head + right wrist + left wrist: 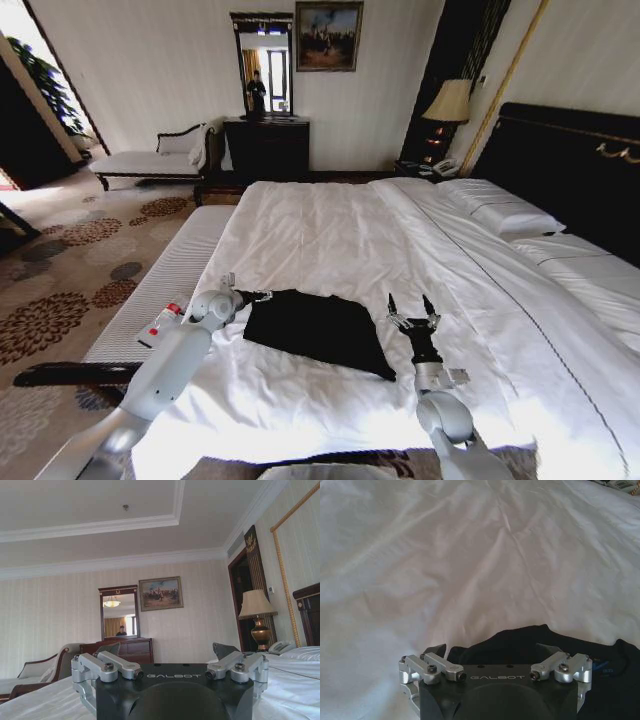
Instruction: Fold the clothes on the bed.
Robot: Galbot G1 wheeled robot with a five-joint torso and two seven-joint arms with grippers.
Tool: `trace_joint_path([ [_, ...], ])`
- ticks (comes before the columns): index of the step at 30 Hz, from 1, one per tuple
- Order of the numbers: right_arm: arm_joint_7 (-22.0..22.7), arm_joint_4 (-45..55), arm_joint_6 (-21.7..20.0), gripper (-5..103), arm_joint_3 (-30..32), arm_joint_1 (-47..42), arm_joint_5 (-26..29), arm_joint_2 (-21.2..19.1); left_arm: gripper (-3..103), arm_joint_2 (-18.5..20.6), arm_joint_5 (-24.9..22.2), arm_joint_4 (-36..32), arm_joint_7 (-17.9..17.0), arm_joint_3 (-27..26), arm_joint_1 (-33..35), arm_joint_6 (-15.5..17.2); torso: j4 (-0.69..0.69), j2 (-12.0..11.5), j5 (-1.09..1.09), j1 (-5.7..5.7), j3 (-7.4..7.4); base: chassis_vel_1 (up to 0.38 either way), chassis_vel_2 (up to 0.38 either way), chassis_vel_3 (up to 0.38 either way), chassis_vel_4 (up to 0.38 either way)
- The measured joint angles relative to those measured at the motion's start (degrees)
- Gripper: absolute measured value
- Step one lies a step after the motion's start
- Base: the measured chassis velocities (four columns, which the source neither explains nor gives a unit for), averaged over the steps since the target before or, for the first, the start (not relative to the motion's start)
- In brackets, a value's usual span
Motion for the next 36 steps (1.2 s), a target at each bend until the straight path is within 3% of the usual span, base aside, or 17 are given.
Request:
trace_joint_path([
  [8,0.0,0.0,0.1,100,0.2,-0.1,0.0,-0.1,94,-1.3,-0.3,2.1,-0.6,0.1,-0.7,0.0,0.00,0.0,0.00,0.00,0.00,0.000,0.000,0.000,0.000],
  [12,0.0,-0.1,0.1,100,0.2,0.0,-0.1,-0.1,73,-2.6,-0.8,4.0,-1.3,0.0,-1.7,-0.1,-0.01,0.0,0.00,0.00,0.00,0.000,0.000,0.000,0.000],
  [15,0.1,-0.1,0.0,100,0.2,0.0,-0.1,-0.1,67,-3.1,-1.4,4.6,-1.7,0.0,-2.1,-0.1,-0.01,0.0,0.00,0.00,0.00,0.000,0.000,0.000,0.000],
  [21,0.2,-0.6,-0.2,100,0.3,0.2,-0.4,-0.2,40,-3.3,-2.5,4.6,-1.8,-0.1,-2.4,-0.1,0.00,0.0,-0.01,0.00,0.00,0.000,0.000,0.000,0.000],
  [24,0.4,-0.8,-0.3,100,0.3,0.3,-0.5,-0.1,34,-3.3,-2.8,4.6,-1.9,-0.3,-2.4,-0.1,0.00,0.0,-0.01,0.00,0.00,0.000,0.000,0.000,0.000],
  [27,1.0,-1.1,-0.7,100,0.1,0.9,-0.4,-0.2,18,-3.1,-3.2,4.1,-1.9,-1.0,-2.0,-0.1,-0.01,0.0,0.00,0.00,0.00,0.000,0.000,0.000,0.000],
  [28,1.0,-1.1,-0.7,100,0.1,0.9,-0.4,-0.2,18,-3.1,-3.2,4.1,-1.9,-1.0,-2.0,-0.1,-0.01,0.0,0.00,0.00,0.00,0.000,0.000,0.000,0.000],
  [31,1.9,-1.1,-1.9,100,-0.9,1.5,2.3,-0.9,8,-2.9,-3.3,3.1,-1.7,-2.3,-1.0,-0.1,-0.01,0.0,-0.01,0.00,0.00,0.000,0.000,0.000,0.000],
  [32,2.3,-0.7,-3.5,100,-2.3,2.1,6.2,-1.8,3,-2.6,-3.3,2.4,-1.3,-3.5,0.0,-0.1,-0.01,0.0,0.00,0.00,0.00,0.000,0.000,0.000,0.000],
  [33,2.3,-0.7,-3.5,100,-2.3,2.1,6.2,-1.8,3,-2.6,-3.3,2.4,-1.3,-3.5,0.0,-0.1,-0.01,0.0,0.00,0.00,0.00,0.000,0.000,0.000,0.000],
  [36,2.7,-0.1,-7.2,100,-5.7,4.1,13.9,-4.4,2,-2.3,-3.2,0.7,0.4,-6.4,2.7,-0.1,0.01,0.0,-0.01,0.00,0.00,0.000,0.000,0.000,0.000],
])
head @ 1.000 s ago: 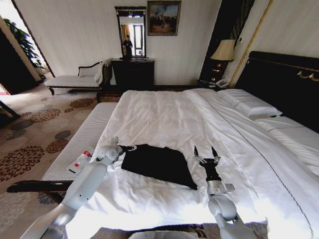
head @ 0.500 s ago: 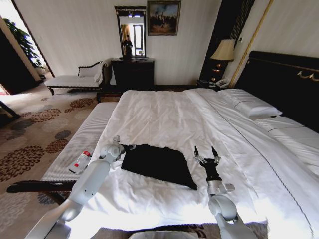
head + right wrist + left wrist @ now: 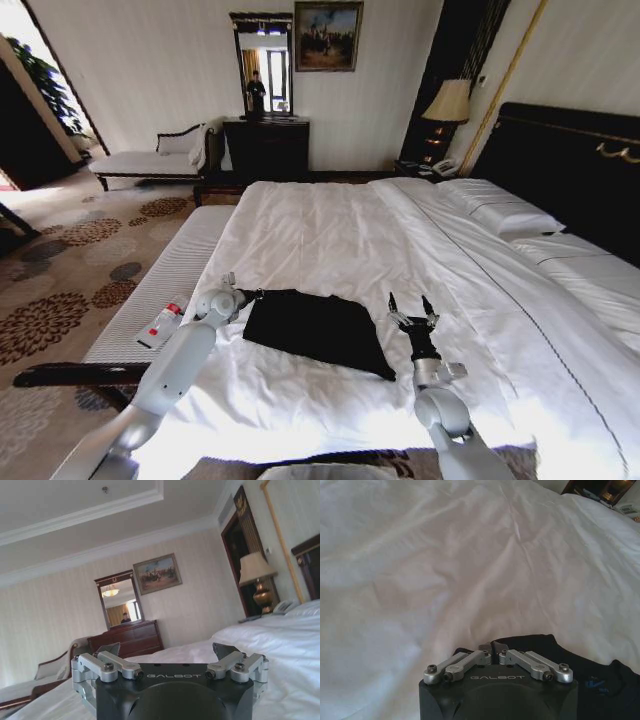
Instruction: Fold the clothes on the bed.
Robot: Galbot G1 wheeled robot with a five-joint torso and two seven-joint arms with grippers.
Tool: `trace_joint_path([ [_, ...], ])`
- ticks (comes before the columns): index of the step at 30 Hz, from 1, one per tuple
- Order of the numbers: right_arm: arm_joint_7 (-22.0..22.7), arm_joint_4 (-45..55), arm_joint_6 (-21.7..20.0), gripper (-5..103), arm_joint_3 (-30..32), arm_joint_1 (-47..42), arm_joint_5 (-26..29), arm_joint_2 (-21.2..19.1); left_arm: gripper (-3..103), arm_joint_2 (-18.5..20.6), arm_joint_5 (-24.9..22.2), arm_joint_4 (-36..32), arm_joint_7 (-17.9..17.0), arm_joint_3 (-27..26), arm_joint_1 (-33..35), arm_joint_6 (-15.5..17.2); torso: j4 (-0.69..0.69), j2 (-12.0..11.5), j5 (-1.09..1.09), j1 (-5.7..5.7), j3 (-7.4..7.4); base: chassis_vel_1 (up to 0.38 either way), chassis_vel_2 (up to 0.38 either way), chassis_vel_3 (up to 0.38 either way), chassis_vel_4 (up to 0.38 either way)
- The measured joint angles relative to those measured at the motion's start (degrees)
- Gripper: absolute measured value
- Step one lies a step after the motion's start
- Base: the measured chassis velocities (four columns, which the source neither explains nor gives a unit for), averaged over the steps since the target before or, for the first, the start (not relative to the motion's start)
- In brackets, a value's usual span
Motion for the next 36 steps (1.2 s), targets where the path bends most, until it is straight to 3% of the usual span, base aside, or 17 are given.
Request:
trace_joint_path([
  [1,-0.2,-0.2,-2.0,100,-1.7,1.3,4.0,-1.8,2,0.0,0.2,-0.8,1.0,-1.6,1.5,0.0,0.01,0.0,0.01,0.00,0.00,0.000,0.000,0.000,0.000],
  [3,-0.3,-0.3,-3.3,100,-2.8,2.1,6.4,-2.9,2,0.0,0.3,-1.1,1.4,-2.5,2.2,0.0,0.01,0.0,-0.02,0.00,0.00,0.000,0.000,0.000,0.000],
  [5,1.1,0.1,-10.2,100,-6.5,5.0,16.1,-6.7,2,-0.3,0.5,-2.0,2.7,-4.9,4.5,0.0,-0.01,0.0,0.01,0.00,0.01,0.000,0.000,0.000,0.000],
  [7,2.3,0.4,-12.1,100,-7.3,5.9,18.0,-7.3,2,-0.4,0.6,-2.2,3.0,-5.4,5.0,0.0,-0.01,0.0,-0.01,0.00,0.00,0.000,0.000,0.000,0.000],
  [10,11.0,1.0,-22.7,100,-11.2,11.6,26.9,-9.0,2,-0.6,1.0,-3.4,4.2,-7.3,7.3,-0.3,-0.01,0.0,0.01,0.00,0.00,0.000,0.000,0.000,0.000],
  [11,11.0,1.0,-22.7,100,-11.2,11.6,26.9,-9.0,2,-0.6,1.0,-3.4,4.2,-7.3,7.3,-0.3,-0.01,0.0,0.01,0.00,0.00,0.000,0.000,0.000,0.000],
  [15,20.5,-0.3,-32.6,100,-13.9,17.3,32.5,-9.9,2,0.0,1.0,-4.6,5.0,-8.5,8.6,-0.6,0.00,0.0,0.01,0.00,0.00,0.000,0.000,0.000,0.000],
  [20,26.1,-1.4,-38.0,100,-15.2,20.4,34.1,-10.9,2,0.3,0.2,-5.5,5.0,-8.9,8.8,-0.6,-0.02,0.0,0.01,0.00,0.01,0.000,0.000,0.000,0.000],
  [29,28.4,-4.7,-39.6,103,-17.9,23.5,32.4,-11.3,2,0.2,0.1,-5.9,4.7,-8.7,8.7,-0.6,-0.01,0.0,0.01,0.00,0.01,0.000,0.000,0.000,0.000],
  [32,29.4,-5.9,-40.3,100,-18.7,24.3,31.7,-11.2,2,0.1,0.1,-6.2,4.3,-8.5,8.6,-0.6,-0.01,0.0,0.01,0.01,0.01,0.000,0.000,0.000,0.000],
  [35,30.5,-6.7,-41.3,86,-19.4,24.9,30.3,-11.1,2,0.5,0.0,-6.6,4.1,-8.6,9.0,-0.6,-0.02,0.0,0.01,0.01,0.00,0.000,0.000,0.000,0.000],
  [36,30.5,-6.7,-41.3,86,-19.4,24.9,30.3,-11.1,2,0.5,0.0,-6.6,4.1,-8.6,9.0,-0.6,-0.02,0.0,0.01,0.01,0.00,0.000,0.000,0.000,0.000],
])
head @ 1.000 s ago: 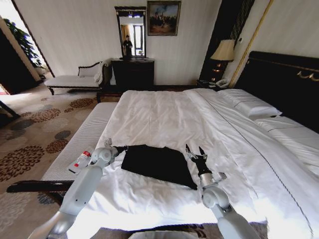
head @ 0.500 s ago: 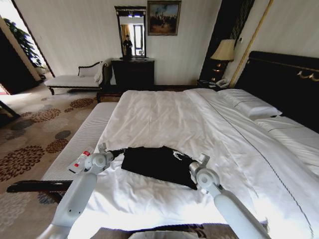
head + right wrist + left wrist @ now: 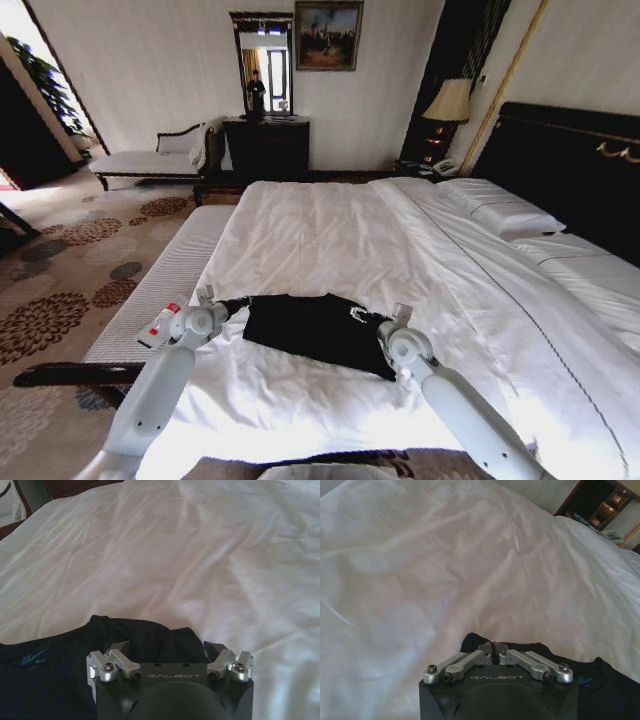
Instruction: Fold the clothes on the bed.
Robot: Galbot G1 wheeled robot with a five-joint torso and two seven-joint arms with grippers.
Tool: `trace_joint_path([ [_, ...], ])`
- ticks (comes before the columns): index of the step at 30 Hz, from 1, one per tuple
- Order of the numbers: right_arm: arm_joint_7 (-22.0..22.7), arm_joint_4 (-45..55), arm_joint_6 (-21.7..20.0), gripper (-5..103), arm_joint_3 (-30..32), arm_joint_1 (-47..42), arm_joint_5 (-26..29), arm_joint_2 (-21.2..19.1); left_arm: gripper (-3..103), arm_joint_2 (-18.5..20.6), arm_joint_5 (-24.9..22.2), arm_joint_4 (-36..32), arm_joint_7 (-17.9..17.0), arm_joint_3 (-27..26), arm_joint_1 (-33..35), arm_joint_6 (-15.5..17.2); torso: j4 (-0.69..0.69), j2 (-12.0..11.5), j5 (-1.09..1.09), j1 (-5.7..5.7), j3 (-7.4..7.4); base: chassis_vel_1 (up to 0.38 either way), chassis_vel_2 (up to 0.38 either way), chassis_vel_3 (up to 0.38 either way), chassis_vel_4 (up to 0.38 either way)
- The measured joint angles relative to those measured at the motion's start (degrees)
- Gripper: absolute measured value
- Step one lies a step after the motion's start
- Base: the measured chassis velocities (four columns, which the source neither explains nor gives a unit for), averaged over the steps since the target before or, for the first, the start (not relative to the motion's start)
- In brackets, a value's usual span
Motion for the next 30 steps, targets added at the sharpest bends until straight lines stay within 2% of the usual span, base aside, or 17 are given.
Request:
trace_joint_path([
  [1,0.1,-0.1,-0.1,86,0.0,0.0,-0.1,0.0,2,0.1,0.0,0.0,0.0,0.0,0.0,0.0,0.00,0.0,0.00,0.00,0.00,0.000,0.000,0.000,0.000],
  [2,0.5,-0.4,-0.4,75,-0.2,0.2,-0.4,0.1,2,0.2,0.0,-0.1,0.0,-0.2,0.2,0.0,0.01,0.0,0.00,0.00,0.00,0.000,0.000,0.000,0.000],
  [3,0.6,-0.7,-0.5,70,-0.3,0.3,-0.7,0.1,2,0.3,-0.1,-0.1,-0.1,-0.3,0.2,0.0,0.01,0.0,0.00,0.00,0.00,0.000,0.000,0.000,0.000],
  [6,0.7,-1.2,-0.6,70,-0.6,0.4,-1.2,0.2,2,0.4,-0.1,-0.2,-0.1,-0.4,0.3,0.0,0.00,0.0,-0.01,0.00,0.00,0.000,0.000,0.000,0.000],
  [7,0.7,-1.6,-0.6,64,-0.8,0.5,-1.6,0.3,2,0.4,-0.1,-0.2,-0.1,-0.5,0.4,-0.1,0.00,0.0,0.00,0.00,0.00,0.000,0.000,0.000,0.000],
  [8,0.6,-2.4,-0.6,53,-1.1,0.7,-2.4,0.4,2,0.4,-0.2,-0.3,-0.1,-0.6,0.4,-0.1,0.00,0.0,0.00,0.00,0.00,0.000,0.000,0.000,0.000],
  [10,0.6,-2.8,-0.6,53,-1.2,0.8,-2.7,0.6,2,0.4,-0.2,-0.3,-0.1,-0.6,0.5,-0.1,0.00,0.0,0.00,0.00,0.00,0.000,0.000,0.000,0.000],
  [14,0.3,-3.9,-0.6,32,-1.3,1.0,-4.3,0.8,2,0.5,-0.3,-0.6,-0.2,-0.8,0.6,-0.1,0.01,0.0,0.00,0.00,0.00,0.000,0.000,0.000,0.000],
  [16,0.1,-3.9,-0.4,32,-1.3,1.0,-4.7,0.8,2,0.5,-0.3,-0.6,-0.3,-0.8,0.6,-0.1,0.01,0.0,0.00,0.00,0.00,0.000,0.000,0.000,0.000],
  [20,-1.5,-3.6,0.5,10,-1.0,0.5,-6.3,0.8,2,0.5,-0.3,-0.9,-0.4,-0.9,0.7,-0.1,0.01,0.0,0.00,0.00,0.00,0.000,0.000,0.000,0.000],
  [22,-1.6,-3.5,0.5,10,-1.0,0.4,-6.4,0.8,2,0.5,-0.3,-0.9,-0.4,-0.9,0.8,-0.1,0.01,0.0,0.00,0.00,0.00,0.000,0.000,0.000,0.000],
  [23,-1.8,-3.2,0.7,5,-0.9,0.2,-6.6,0.8,2,0.5,-0.3,-1.0,-0.4,-0.9,0.8,-0.1,0.00,0.0,0.00,0.00,0.00,0.000,0.000,0.000,0.000],
  [25,-2.6,-2.3,0.9,1,-0.4,-0.6,-7.0,0.6,2,0.6,-0.4,-1.3,-0.5,-1.0,0.9,-0.1,0.01,0.0,0.00,0.00,0.00,0.000,0.000,0.000,0.000],
  [30,-4.6,-0.7,1.9,0,0.5,-1.8,-7.9,0.1,2,0.8,-0.6,-1.8,-0.9,-1.2,0.9,-0.1,0.00,0.0,0.00,0.00,0.00,0.000,0.000,0.000,0.000],
])
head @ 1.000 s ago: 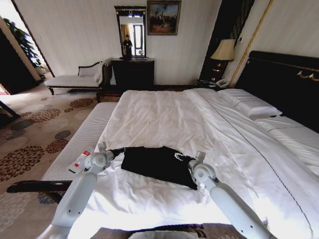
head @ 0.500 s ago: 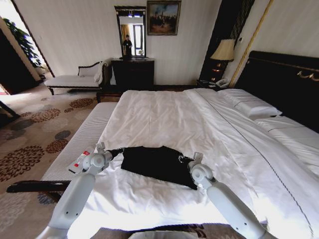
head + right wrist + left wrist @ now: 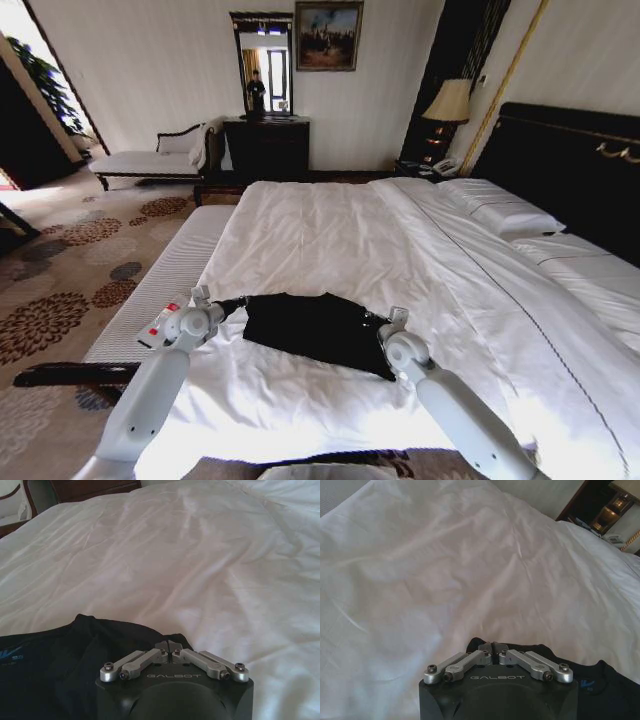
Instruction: Fold the clothes on the bed.
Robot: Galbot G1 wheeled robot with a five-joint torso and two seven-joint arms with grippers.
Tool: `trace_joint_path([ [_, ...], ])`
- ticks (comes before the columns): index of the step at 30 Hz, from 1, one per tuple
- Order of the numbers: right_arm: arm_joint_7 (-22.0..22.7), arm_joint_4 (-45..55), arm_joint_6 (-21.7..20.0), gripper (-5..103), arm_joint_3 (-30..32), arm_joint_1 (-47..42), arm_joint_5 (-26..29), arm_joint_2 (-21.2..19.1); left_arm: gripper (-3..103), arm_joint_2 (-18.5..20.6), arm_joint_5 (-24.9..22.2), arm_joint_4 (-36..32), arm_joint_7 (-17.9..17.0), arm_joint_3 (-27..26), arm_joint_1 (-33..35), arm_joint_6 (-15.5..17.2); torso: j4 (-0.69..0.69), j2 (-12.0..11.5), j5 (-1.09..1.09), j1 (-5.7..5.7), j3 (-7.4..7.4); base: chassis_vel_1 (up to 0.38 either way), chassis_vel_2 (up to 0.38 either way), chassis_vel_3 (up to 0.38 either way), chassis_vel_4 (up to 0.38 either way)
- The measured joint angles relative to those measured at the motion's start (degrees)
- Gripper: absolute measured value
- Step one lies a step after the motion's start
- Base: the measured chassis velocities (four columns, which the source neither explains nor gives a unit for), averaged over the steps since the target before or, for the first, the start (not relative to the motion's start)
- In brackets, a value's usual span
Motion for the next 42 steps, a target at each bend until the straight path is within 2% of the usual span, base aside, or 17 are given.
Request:
trace_joint_path([
  [3,-1.2,0.6,0.9,0,0.6,-0.5,-0.4,-0.2,2,0.1,-0.1,-0.3,-0.1,-0.2,0.0,0.0,0.00,0.0,0.00,0.00,0.00,0.000,0.000,0.000,0.000],
  [9,-13.1,4.4,10.5,0,6.8,-3.2,-5.1,-1.1,2,0.4,-1.6,-5.4,-1.6,-3.5,0.4,-0.5,0.00,0.0,0.00,0.00,0.00,0.000,0.000,0.000,0.000],
  [10,-18.6,5.9,15.3,0,9.6,-4.5,-8.3,-1.6,2,0.6,-3.8,-9.5,-2.9,-5.8,0.7,-1.0,0.00,0.0,0.00,0.00,0.00,0.000,0.000,0.000,0.000],
  [12,-25.1,8.3,21.1,0,13.5,-6.3,-11.0,-2.3,2,1.0,-7.9,-15.1,-4.5,-8.5,1.2,-1.4,0.00,0.0,0.01,0.00,0.00,0.000,0.000,0.000,0.000],
  [14,-27.0,9.7,23.0,0,14.8,-7.0,-11.1,-2.6,2,1.2,-9.8,-17.3,-5.1,-9.7,1.4,-1.6,-0.02,0.0,0.00,0.00,0.00,0.000,0.000,0.000,0.000],
  [17,-30.0,19.1,27.2,0,19.9,-9.7,-5.4,-3.8,2,2.6,-18.8,-27.5,-6.6,-17.5,2.9,-2.2,-0.01,0.0,0.00,0.00,-0.01,0.000,0.000,0.000,0.000],
  [20,-30.1,24.1,27.4,0,22.6,-11.0,-1.9,-4.2,2,3.7,-23.6,-32.3,-7.3,-21.6,4.0,-2.4,0.04,0.0,0.00,0.00,-0.01,0.000,0.000,0.000,0.000],
  [22,-30.0,31.6,26.8,0,28.9,-15.0,1.7,-5.2,2,6.7,-30.7,-39.7,-7.7,-29.2,7.1,-2.7,0.04,0.0,-0.02,-0.01,-0.01,0.000,0.000,0.000,0.000],
  [25,-29.8,35.3,25.8,0,32.7,-17.7,1.8,-5.5,2,8.1,-33.8,-42.3,-7.7,-33.2,9.1,-2.8,-0.02,0.0,-0.01,-0.01,-0.01,0.000,0.000,0.000,0.000],
  [26,-29.1,40.2,23.5,0,39.2,-21.4,1.6,-5.9,2,10.3,-39.7,-46.1,-7.7,-41.1,13.2,-2.8,-0.04,0.0,-0.02,-0.01,-0.02,0.000,0.000,0.000,0.000],
  [28,-27.8,41.9,21.5,0,46.7,-25.5,1.7,-6.0,2,11.9,-47.1,-48.3,-7.6,-51.2,18.1,-2.8,0.02,0.0,0.02,-0.03,-0.02,0.000,0.000,0.000,0.000],
  [29,-27.8,41.9,21.5,0,46.7,-25.5,1.7,-6.0,2,11.9,-47.1,-48.3,-7.6,-51.2,18.1,-2.8,0.02,0.0,0.02,-0.03,-0.02,0.000,0.000,0.000,0.000],
  [32,-27.3,42.1,20.6,0,56.3,-28.0,3.1,-6.5,2,13.9,-56.7,-48.7,-8.3,-62.8,20.7,-2.8,0.00,0.0,0.00,-0.03,-0.02,0.000,0.000,0.000,0.000],
  [33,-27.3,42.1,20.6,0,56.3,-28.0,3.1,-6.5,2,13.9,-56.7,-48.7,-8.3,-62.8,20.7,-2.8,0.00,0.0,0.00,-0.03,-0.02,0.000,0.000,0.000,0.000],
  [35,-29.0,42.1,20.7,0,65.6,-28.0,2.3,-8.3,2,17.2,-63.0,-48.6,-9.3,-70.7,20.4,-3.4,0.00,0.0,0.00,-0.02,-0.01,0.000,0.000,0.000,0.000],
  [39,-28.8,42.0,19.5,0,74.3,-28.0,6.6,-11.8,2,21.2,-67.5,-48.4,-9.7,-76.3,19.8,-3.9,-0.01,0.0,0.03,-0.01,-0.01,0.000,0.000,0.000,0.000],
  [42,-27.3,41.8,17.9,0,76.7,-27.6,9.9,-14.0,2,22.0,-68.2,-48.2,-10.2,-76.2,19.3,-4.0,0.00,0.0,0.00,-0.02,-0.01,0.000,0.000,0.000,0.000],
])
